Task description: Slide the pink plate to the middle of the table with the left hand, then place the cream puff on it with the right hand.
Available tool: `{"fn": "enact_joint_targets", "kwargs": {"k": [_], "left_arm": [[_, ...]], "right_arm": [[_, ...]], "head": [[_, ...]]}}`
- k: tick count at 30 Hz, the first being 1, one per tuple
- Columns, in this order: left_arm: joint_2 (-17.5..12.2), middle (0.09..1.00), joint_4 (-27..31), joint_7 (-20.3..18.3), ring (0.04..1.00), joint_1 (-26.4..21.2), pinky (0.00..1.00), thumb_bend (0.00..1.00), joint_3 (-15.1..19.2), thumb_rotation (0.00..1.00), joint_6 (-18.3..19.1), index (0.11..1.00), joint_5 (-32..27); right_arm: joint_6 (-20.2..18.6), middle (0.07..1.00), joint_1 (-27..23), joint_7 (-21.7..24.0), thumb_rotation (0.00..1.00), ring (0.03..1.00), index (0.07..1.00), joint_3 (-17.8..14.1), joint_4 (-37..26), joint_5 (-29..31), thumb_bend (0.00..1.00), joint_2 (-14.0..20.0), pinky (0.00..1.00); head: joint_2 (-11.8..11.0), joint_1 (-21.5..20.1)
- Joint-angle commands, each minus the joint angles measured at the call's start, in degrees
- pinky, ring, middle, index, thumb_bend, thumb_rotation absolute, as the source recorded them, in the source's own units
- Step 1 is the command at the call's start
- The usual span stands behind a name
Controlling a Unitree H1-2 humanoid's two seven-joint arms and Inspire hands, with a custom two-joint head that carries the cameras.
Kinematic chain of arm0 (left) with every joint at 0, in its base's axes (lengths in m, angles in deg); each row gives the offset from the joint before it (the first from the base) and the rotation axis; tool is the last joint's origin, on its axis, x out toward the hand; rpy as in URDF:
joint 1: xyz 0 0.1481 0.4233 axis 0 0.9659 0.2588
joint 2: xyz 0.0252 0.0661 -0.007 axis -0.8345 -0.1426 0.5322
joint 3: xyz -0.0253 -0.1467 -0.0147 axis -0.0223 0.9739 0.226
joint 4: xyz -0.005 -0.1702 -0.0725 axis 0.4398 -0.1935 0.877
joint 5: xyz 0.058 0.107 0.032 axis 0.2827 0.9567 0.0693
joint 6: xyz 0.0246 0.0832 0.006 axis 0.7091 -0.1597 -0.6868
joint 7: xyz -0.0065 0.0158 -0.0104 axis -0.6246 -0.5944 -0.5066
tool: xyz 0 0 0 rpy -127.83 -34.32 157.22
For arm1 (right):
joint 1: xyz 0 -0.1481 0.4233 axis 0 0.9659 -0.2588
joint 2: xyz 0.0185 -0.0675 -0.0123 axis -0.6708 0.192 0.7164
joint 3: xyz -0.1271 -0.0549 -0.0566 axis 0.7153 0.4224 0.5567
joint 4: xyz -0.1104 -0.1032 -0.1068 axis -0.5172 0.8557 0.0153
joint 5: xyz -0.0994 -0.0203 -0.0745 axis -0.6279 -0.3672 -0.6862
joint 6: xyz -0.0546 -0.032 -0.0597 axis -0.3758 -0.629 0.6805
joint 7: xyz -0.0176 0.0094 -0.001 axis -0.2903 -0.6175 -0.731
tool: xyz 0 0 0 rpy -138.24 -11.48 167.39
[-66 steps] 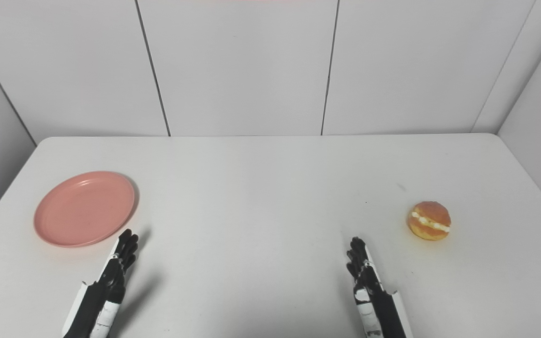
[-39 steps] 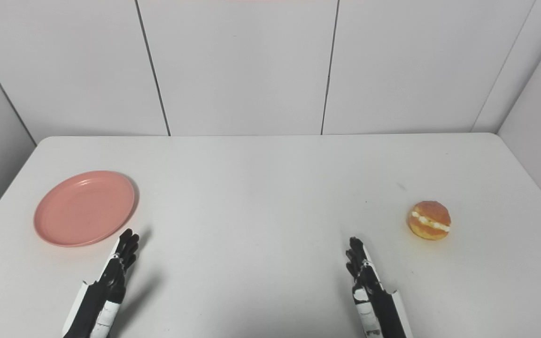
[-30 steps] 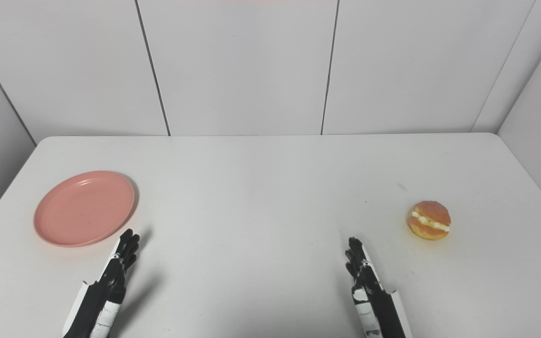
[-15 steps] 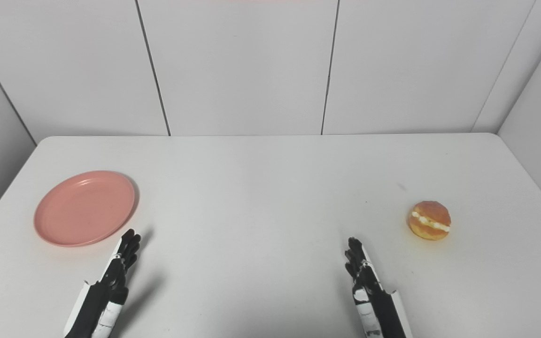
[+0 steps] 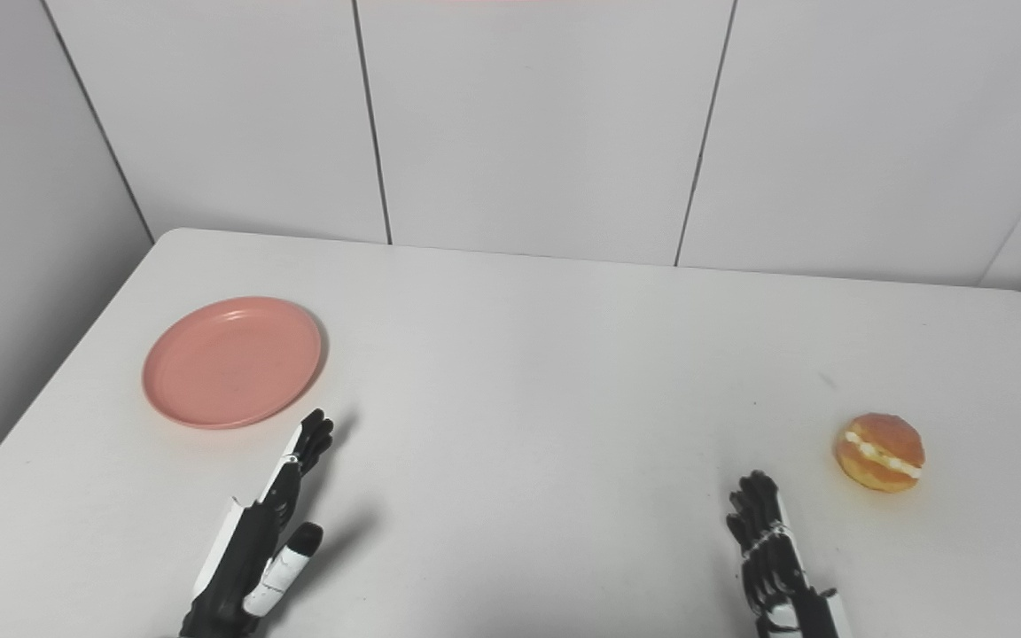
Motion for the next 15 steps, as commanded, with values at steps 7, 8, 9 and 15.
{"fn": "enact_joint_targets", "kwargs": {"k": [7, 8, 9, 15], "left_arm": [[5.59, 0.985, -4.01, 0.28, 0.972, 1.96, 0.95, 0.91, -5.73, 0.98, 2.39, 1.000, 1.73], [5.65, 0.985, -4.29, 0.51, 0.973, 1.85, 0.95, 0.91, -5.91, 0.98, 2.44, 1.000, 1.90], [5.67, 0.985, -4.50, 0.71, 0.975, 1.78, 0.95, 0.91, -6.06, 0.98, 2.46, 1.000, 2.01], [5.39, 0.983, -6.69, 1.85, 0.974, 0.93, 0.94, 0.91, -6.77, 0.96, 1.17, 1.000, 1.86]], "right_arm": [[1.07, 1.000, 0.29, 0.49, 1.00, 1.000, 1.000, -1.01, 6.02, 1.66, 0.92, 1.99, 1.00], [1.18, 1.000, 0.14, 0.57, 1.00, 1.000, 1.000, -1.03, 6.54, 1.82, 0.91, 2.09, 1.00], [1.25, 1.000, 0.03, 0.61, 1.00, 1.000, 1.000, -1.03, 6.89, 1.94, 0.92, 2.17, 1.00], [1.64, 1.000, -0.51, 0.40, 1.00, 1.000, 1.000, -1.01, 8.50, 1.33, 0.91, 2.36, 1.00]], "head": [[-2.94, 3.10], [-3.79, 3.64], [-3.79, 3.64], [-6.11, 4.00]]}}
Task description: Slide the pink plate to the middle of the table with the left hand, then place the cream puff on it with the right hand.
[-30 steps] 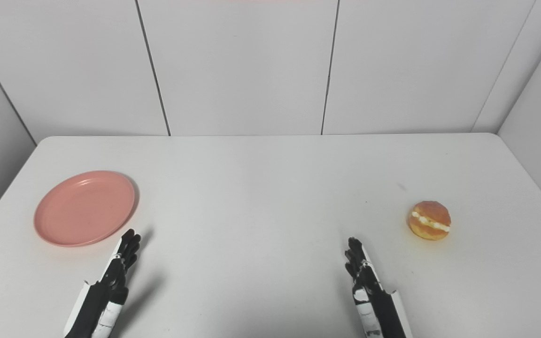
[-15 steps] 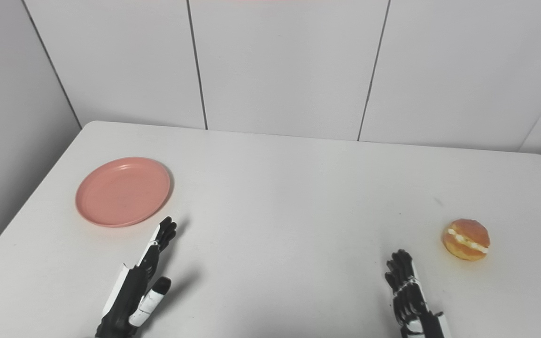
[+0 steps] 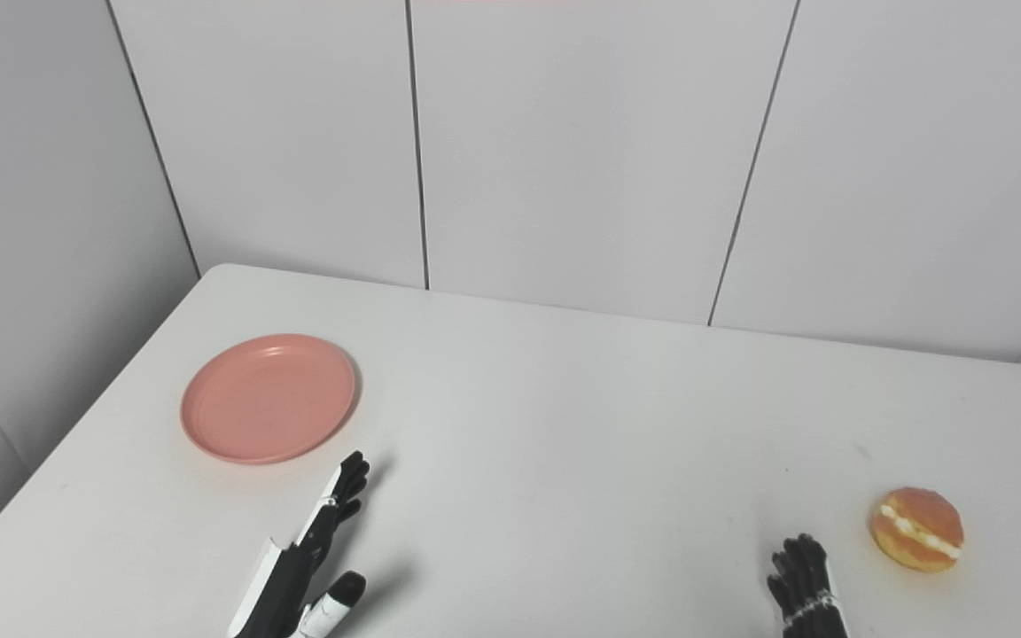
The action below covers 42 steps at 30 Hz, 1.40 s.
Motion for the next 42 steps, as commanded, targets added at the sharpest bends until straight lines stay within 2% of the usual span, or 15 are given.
{"fn": "enact_joint_targets", "kwargs": {"k": [1, 9, 14, 19, 21, 24, 29, 32, 37, 42], "left_arm": [[4.97, 0.983, -5.44, -1.83, 0.973, 1.63, 0.94, 0.91, -4.13, 0.96, 1.25, 1.000, 0.34], [4.74, 0.983, -7.28, -1.25, 0.959, 0.93, 0.92, 0.89, -4.05, 0.95, -0.09, 1.000, 0.60], [4.68, 0.978, -7.29, -1.14, 0.956, 0.76, 0.92, 0.89, -3.31, 0.95, -0.09, 1.000, -0.21], [4.63, 0.960, -3.15, -1.30, 0.951, 1.31, 0.93, 0.93, -2.44, 0.95, 0.33, 1.000, -3.33], [4.43, 0.953, -0.48, -1.07, 0.948, 1.25, 0.95, 0.89, -2.24, 0.96, 0.27, 1.000, -3.55], [4.40, 0.949, 4.17, -1.14, 0.956, 0.59, 0.99, 0.88, -1.72, 0.96, 2.05, 0.998, -4.66], [4.09, 0.947, 8.02, -1.19, 0.961, -2.84, 0.99, 0.93, -0.46, 0.99, 4.10, 0.980, -4.98], [4.44, 0.955, 11.27, -1.75, 0.981, -5.92, 1.00, 0.95, 1.49, 1.00, 6.78, 0.985, -5.80], [4.16, 0.945, 15.36, -2.25, 0.966, -9.94, 1.00, 0.93, 4.63, 1.00, 10.09, 0.977, -4.79], [3.31, 0.952, 16.61, -2.56, 0.986, -13.14, 1.00, 0.96, 7.58, 1.00, 11.92, 0.947, -6.61]], "right_arm": [[-1.43, 1.000, 1.48, -0.41, 1.00, 1.000, 1.000, -0.69, 4.76, -0.87, 0.91, 0.97, 1.00], [-2.18, 1.000, 1.03, -0.22, 1.00, 1.000, 1.000, -0.19, 5.59, -1.09, 0.93, 1.13, 1.00], [-3.31, 1.000, 0.95, -0.33, 1.00, 1.000, 1.000, 0.34, 4.97, -1.66, 0.93, 0.98, 1.00], [-3.75, 1.000, 1.35, -0.46, 1.00, 1.000, 1.000, 0.74, 4.09, -1.70, 0.92, 0.88, 1.00], [-3.86, 1.000, 1.46, -0.35, 1.00, 1.000, 1.000, 0.86, 3.96, -1.44, 0.91, 0.96, 1.00], [-4.32, 1.000, 1.76, -0.26, 1.00, 1.000, 1.000, 1.14, 3.33, -1.18, 0.91, 1.06, 1.00], [-4.84, 1.000, 1.88, -0.72, 1.00, 1.000, 1.000, 1.36, 3.02, -1.42, 0.91, 1.16, 1.00], [-4.58, 1.000, 1.85, -0.75, 1.00, 1.000, 1.000, 1.41, 3.22, -1.64, 0.91, 1.26, 1.00], [-4.46, 1.000, 1.71, -0.93, 1.00, 1.000, 1.000, 1.54, 3.35, -1.98, 0.91, 1.00, 1.00], [-4.40, 1.000, 1.66, -1.04, 1.00, 1.000, 1.000, 1.68, 3.34, -2.07, 0.93, 0.66, 1.00]], "head": [[-0.49, -0.13], [-1.66, 0.02], [-1.35, -0.05], [-0.68, -0.67], [-0.54, -0.78], [-0.38, -1.03], [-0.38, -1.03], [-0.13, -1.13], [-0.27, -1.16], [-0.32, -1.21]]}}
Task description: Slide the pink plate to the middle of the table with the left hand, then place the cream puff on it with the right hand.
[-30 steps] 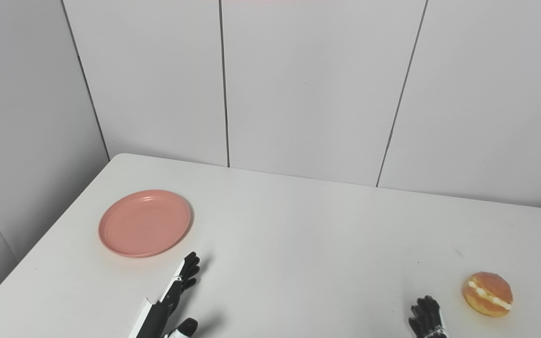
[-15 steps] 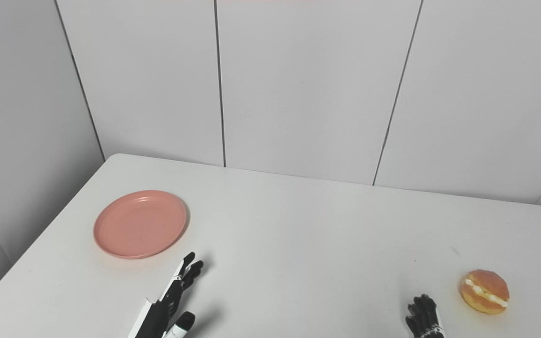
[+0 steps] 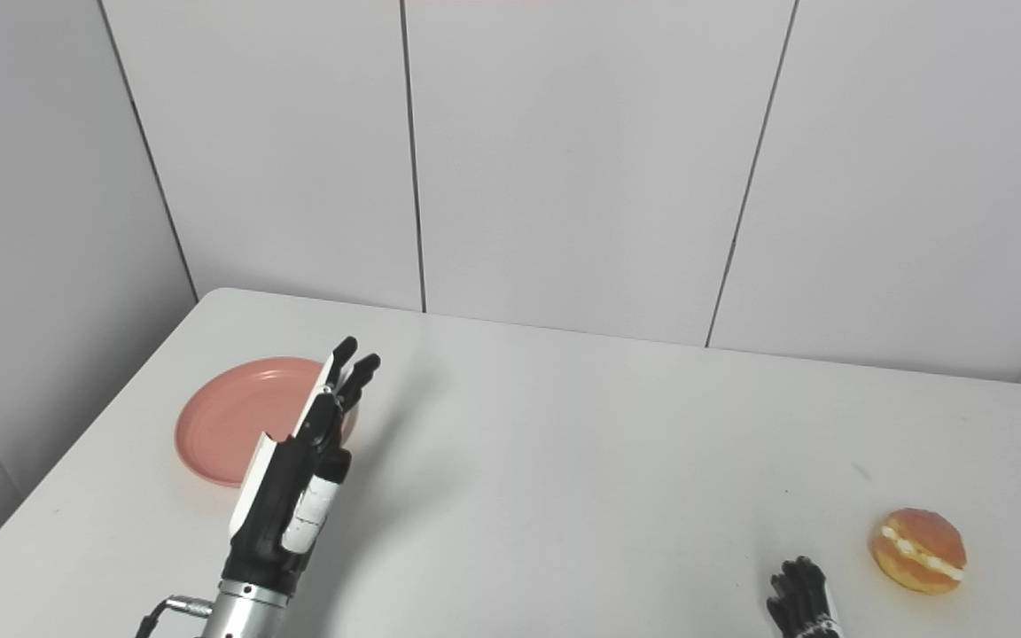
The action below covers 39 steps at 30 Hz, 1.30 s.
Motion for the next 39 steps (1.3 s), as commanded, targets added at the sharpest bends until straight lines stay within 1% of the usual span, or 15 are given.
{"fn": "enact_joint_targets", "kwargs": {"k": [1, 3, 6, 9, 11, 14, 18, 19, 23, 25, 28, 35, 37, 39], "left_arm": [[-0.87, 0.950, 0.93, 0.29, 0.987, -2.30, 1.00, 0.96, 1.54, 1.00, -0.94, 0.940, -0.49], [-1.82, 0.944, -0.12, 0.91, 0.991, -3.28, 1.00, 0.96, 3.44, 1.00, -2.21, 0.920, -0.61], [-2.41, 0.923, -1.53, 1.43, 0.968, -4.78, 1.00, 0.95, 6.21, 0.99, -3.35, 0.877, -2.01], [-3.19, 0.906, -2.12, 1.88, 0.941, -6.89, 1.00, 0.93, 8.65, 0.98, -3.40, 0.851, -3.31], [-4.28, 0.886, -2.97, 2.27, 0.908, -8.61, 0.97, 0.91, 10.26, 0.98, -3.14, 0.840, -3.20], [-6.11, 0.877, -5.16, 2.94, 0.896, -11.02, 0.96, 0.92, 12.58, 0.98, -2.44, 0.831, -3.36], [-7.71, 0.848, -8.90, 3.32, 0.865, -13.89, 0.93, 0.95, 15.11, 0.97, -2.04, 0.825, -4.88], [-7.97, 0.849, -9.59, 3.24, 0.866, -14.29, 0.93, 0.95, 15.44, 0.97, -2.14, 0.828, -5.23], [-10.98, 0.869, -15.82, 1.46, 0.889, -16.89, 0.96, 0.93, 17.41, 0.96, -3.54, 0.857, -9.92], [-12.60, 0.879, -18.84, 0.59, 0.895, -18.05, 0.97, 0.93, 18.26, 0.96, -3.67, 0.865, -12.12], [-14.10, 0.881, -22.71, -0.24, 0.890, -19.39, 0.97, 0.92, 19.38, 0.95, -3.21, 0.880, -14.87], [-16.70, 0.847, -30.98, 0.73, 0.869, -21.84, 0.94, 0.89, 20.13, 0.97, -2.66, 0.876, -14.96], [-17.40, 0.850, -33.93, 1.21, 0.870, -22.57, 0.94, 0.90, 20.40, 0.98, -2.80, 0.876, -14.59], [-18.06, 0.849, -36.59, 1.86, 0.875, -23.02, 0.93, 0.95, 20.53, 0.99, -2.56, 0.876, -13.91]], "right_arm": [[-4.70, 1.000, 1.99, -0.71, 1.00, 1.000, 1.000, -0.09, 3.78, -1.29, 0.93, 0.51, 1.00], [-4.54, 1.000, 1.95, -0.64, 1.00, 1.000, 1.000, -0.04, 3.86, -1.31, 0.93, 0.53, 1.00], [-4.58, 1.000, 1.90, -0.69, 1.00, 1.000, 1.000, 0.01, 3.89, -1.52, 0.94, 0.54, 1.00], [-4.47, 1.000, 1.78, -0.72, 1.00, 1.000, 1.000, 0.03, 4.07, -1.57, 0.95, 0.48, 1.00], [-4.54, 1.000, 1.75, -0.75, 1.00, 1.000, 1.000, 0.07, 4.07, -1.56, 0.95, 0.47, 1.00], [-4.31, 1.000, 1.71, -0.66, 1.00, 1.000, 1.000, 0.13, 4.25, -1.54, 0.95, 0.53, 1.00], [-4.31, 1.000, 1.81, -0.53, 1.00, 1.000, 1.000, 0.26, 4.23, -1.36, 0.94, 0.62, 1.00], [-4.34, 1.000, 1.84, -0.56, 1.00, 1.000, 1.000, 0.28, 4.18, -1.40, 0.93, 0.62, 1.00], [-4.13, 1.000, 1.82, -0.53, 1.00, 1.000, 1.000, 0.27, 4.40, -1.41, 0.94, 0.63, 1.00], [-4.06, 1.000, 1.68, -0.51, 1.00, 1.000, 1.000, 0.27, 4.62, -1.48, 0.94, 0.68, 1.00], [-3.87, 1.000, 1.43, -0.42, 1.00, 1.000, 1.000, 0.26, 5.02, -1.42, 0.95, 0.74, 1.00], [-3.71, 1.000, 1.35, -0.32, 1.00, 1.000, 1.000, 0.24, 5.29, -1.36, 0.95, 0.82, 1.00], [-3.62, 1.000, 1.36, -0.21, 1.00, 1.000, 1.000, 0.27, 5.35, -1.24, 0.94, 0.86, 1.00], [-3.58, 1.000, 1.39, -0.13, 1.00, 1.000, 1.000, 0.31, 5.37, -1.22, 0.93, 0.86, 1.00]], "head": [[0.00, -0.09], [0.00, -0.09], [-0.08, -0.10], [-0.20, -0.01], [-0.22, -0.05], [-0.22, -0.05], [-0.25, -0.09], [-0.25, -0.09], [-0.26, 0.00], [-0.27, 0.10], [-0.40, 0.23], [-0.43, 0.22], [-0.40, 0.22], [-0.51, 0.23]]}}
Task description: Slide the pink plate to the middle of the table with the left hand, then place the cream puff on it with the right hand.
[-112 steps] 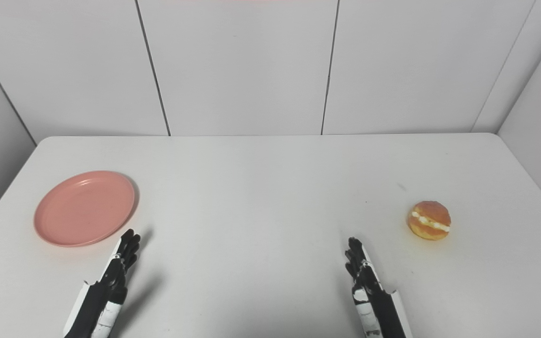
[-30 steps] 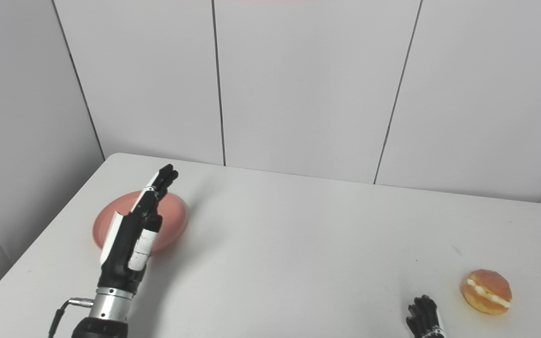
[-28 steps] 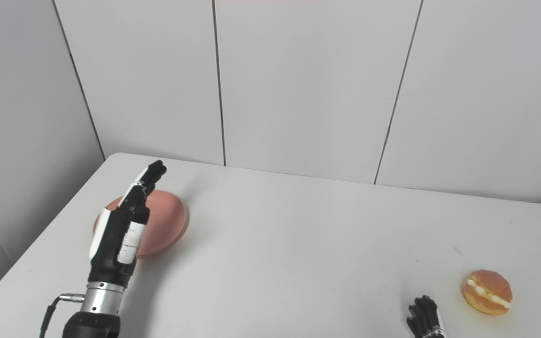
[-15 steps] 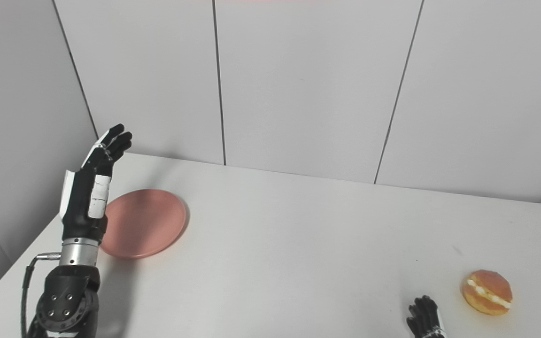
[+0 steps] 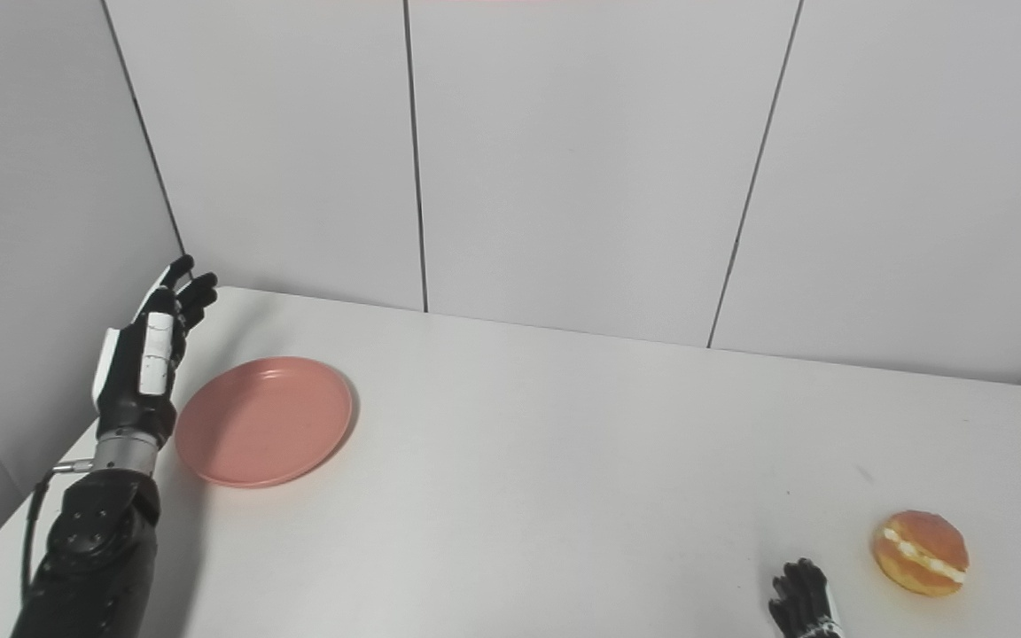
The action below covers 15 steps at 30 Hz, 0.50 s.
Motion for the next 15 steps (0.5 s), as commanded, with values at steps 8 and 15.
{"fn": "enact_joint_targets", "kwargs": {"k": [8, 15], "left_arm": [[-3.98, 0.845, -7.10, 1.59, 0.877, -3.35, 0.92, 0.88, 0.90, 0.97, -3.64, 0.866, 0.69], [-5.35, 0.851, -18.20, 1.94, 0.883, -5.43, 0.93, 0.92, 0.60, 0.96, -8.46, 0.864, 1.15]], "right_arm": [[-3.39, 1.000, 1.54, -0.12, 1.00, 1.000, 1.000, 0.01, 5.45, -1.18, 0.94, 0.70, 1.00], [-3.46, 0.999, 1.48, -0.24, 1.00, 1.000, 1.000, 0.03, 5.56, -1.49, 0.94, 0.69, 1.00]], "head": [[-0.02, -0.30], [0.05, -0.37]]}}
